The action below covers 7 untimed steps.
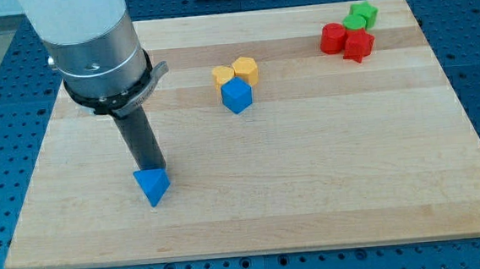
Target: Slide the blue triangle towards the bottom left
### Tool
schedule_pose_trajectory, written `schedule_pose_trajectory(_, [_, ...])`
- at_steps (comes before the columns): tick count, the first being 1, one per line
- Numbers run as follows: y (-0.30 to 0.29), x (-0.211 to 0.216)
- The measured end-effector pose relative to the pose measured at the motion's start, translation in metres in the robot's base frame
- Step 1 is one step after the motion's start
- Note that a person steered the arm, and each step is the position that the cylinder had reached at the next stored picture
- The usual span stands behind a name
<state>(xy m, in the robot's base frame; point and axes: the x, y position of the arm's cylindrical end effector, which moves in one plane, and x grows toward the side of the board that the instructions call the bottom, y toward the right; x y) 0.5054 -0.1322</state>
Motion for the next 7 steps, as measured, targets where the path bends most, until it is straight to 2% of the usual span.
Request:
schedule_pose_trajectory(1, [0.047, -0.006])
schedule_pose_trajectory(3, [0.057, 0.013])
schedule_pose_trajectory(5, [0.029, 0.003])
schedule_pose_trajectory(7, [-0.012, 0.03])
